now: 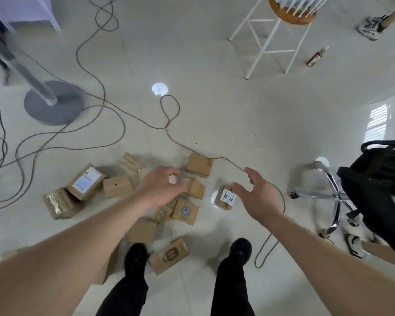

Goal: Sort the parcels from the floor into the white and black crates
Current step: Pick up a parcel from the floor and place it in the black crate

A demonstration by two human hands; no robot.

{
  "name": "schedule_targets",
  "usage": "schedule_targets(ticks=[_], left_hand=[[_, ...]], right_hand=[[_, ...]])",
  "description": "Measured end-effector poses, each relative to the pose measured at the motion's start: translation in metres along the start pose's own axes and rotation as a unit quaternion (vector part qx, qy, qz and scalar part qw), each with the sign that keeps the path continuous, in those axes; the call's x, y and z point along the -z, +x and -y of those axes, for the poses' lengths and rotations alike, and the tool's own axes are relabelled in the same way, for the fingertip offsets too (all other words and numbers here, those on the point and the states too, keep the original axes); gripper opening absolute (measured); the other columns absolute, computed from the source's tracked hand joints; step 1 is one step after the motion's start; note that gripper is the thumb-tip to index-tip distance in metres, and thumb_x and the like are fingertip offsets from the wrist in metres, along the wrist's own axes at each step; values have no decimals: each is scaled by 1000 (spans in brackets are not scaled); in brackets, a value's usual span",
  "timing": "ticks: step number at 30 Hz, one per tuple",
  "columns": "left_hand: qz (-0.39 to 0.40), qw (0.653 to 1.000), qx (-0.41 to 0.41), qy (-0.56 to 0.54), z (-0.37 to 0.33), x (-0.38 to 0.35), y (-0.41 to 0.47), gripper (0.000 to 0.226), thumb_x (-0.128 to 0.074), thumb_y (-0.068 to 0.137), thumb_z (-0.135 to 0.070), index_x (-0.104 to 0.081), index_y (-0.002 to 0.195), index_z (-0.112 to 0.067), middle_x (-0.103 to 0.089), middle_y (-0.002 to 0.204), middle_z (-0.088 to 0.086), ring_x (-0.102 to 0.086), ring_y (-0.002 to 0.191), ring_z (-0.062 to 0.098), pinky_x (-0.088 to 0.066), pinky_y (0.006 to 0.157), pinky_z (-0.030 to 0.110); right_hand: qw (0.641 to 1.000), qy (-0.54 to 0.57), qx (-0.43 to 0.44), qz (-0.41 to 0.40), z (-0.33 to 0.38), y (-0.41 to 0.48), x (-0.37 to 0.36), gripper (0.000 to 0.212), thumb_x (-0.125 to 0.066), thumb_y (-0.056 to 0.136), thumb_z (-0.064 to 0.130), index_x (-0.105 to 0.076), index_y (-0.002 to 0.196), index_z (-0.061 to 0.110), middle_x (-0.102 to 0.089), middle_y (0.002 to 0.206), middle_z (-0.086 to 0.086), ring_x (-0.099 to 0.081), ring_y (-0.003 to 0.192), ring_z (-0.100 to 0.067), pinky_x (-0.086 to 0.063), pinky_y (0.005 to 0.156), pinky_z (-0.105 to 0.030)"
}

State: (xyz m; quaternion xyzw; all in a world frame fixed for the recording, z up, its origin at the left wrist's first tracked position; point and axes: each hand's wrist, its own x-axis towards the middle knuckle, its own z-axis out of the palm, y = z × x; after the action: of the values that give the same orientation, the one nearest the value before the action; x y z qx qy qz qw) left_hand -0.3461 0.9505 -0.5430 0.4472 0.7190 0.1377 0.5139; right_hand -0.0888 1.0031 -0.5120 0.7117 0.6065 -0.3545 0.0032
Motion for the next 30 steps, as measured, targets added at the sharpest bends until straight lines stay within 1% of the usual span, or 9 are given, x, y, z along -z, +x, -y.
schedule_targets(ticks=[3, 6, 9, 13, 16, 20, 22, 27, 30], left_hand=[[-3, 999, 29, -29, 12, -47, 33, 48, -64, 91, -31, -57, 138, -25, -51, 147, -7, -57, 102, 4, -41, 84, 20], [-6, 995, 75, -60, 31, -109, 74, 46, -63, 90, -30, -57, 136, -26, -60, 127, -11, -59, 94, 5, -48, 82, 24], [-5, 989, 121, -79, 56, -183, 119, 51, -66, 87, -34, -57, 137, -28, -62, 127, -9, -62, 94, 6, -56, 86, 31], [10, 978, 170, -119, 86, -276, 182, 50, -65, 86, -29, -59, 135, -28, -70, 104, -9, -67, 76, 6, -52, 58, 21], [9, 966, 204, -161, 108, -337, 233, 52, -65, 84, -28, -59, 136, -28, -67, 124, -10, -61, 81, -1, -45, 67, 18], [18, 953, 225, -203, 140, -410, 296, 58, -67, 89, -26, -52, 144, -20, -50, 150, -4, -54, 128, 13, -42, 102, 24], [20, 947, 238, -216, 153, -441, 323, 56, -67, 89, -26, -53, 143, -19, -50, 150, 1, -51, 134, 16, -41, 106, 26], [55, 917, 299, -257, 176, -498, 379, 63, -67, 85, -30, -50, 145, -19, -56, 141, 7, -59, 120, 26, -50, 92, 32], [94, 886, 335, -305, 179, -518, 399, 61, -63, 85, -27, -48, 141, -11, -60, 109, 7, -58, 93, 23, -47, 76, 34]], right_hand=[[1000, -10, 6, 27, -42, 51, -17, 63, -63, 99, 40, -39, 156, 27, -58, 133, 3, -60, 89, -4, -36, 59, -6], [998, -14, 1, 59, -97, 111, -44, 65, -64, 97, 42, -40, 155, 27, -52, 149, -2, -54, 124, -18, -43, 85, -23], [995, -42, -10, 86, -158, 165, -72, 65, -66, 96, 42, -41, 154, 26, -52, 151, -6, -48, 137, -25, -42, 107, -37], [989, -91, -14, 115, -236, 236, -111, 64, -65, 95, 43, -43, 153, 26, -57, 145, -7, -53, 130, -27, -41, 99, -35], [983, -114, -19, 141, -285, 286, -147, 69, -64, 93, 46, -40, 155, 26, -59, 143, -7, -56, 126, -26, -44, 105, -37], [977, -136, -3, 163, -330, 350, -196, 68, -64, 94, 43, -40, 154, 25, -55, 147, -1, -55, 121, -23, -41, 97, -32], [975, -142, 13, 171, -344, 380, -218, 58, -65, 94, 36, -47, 147, 21, -60, 139, -3, -55, 107, -23, -39, 90, -32], [973, -138, 11, 183, -366, 444, -262, 71, -67, 93, 35, -38, 156, 20, -48, 156, -2, -46, 140, -25, -35, 108, -34], [971, -133, -14, 200, -383, 463, -283, 65, -67, 91, 34, -44, 149, 17, -59, 142, -4, -53, 131, -28, -40, 103, -37]])
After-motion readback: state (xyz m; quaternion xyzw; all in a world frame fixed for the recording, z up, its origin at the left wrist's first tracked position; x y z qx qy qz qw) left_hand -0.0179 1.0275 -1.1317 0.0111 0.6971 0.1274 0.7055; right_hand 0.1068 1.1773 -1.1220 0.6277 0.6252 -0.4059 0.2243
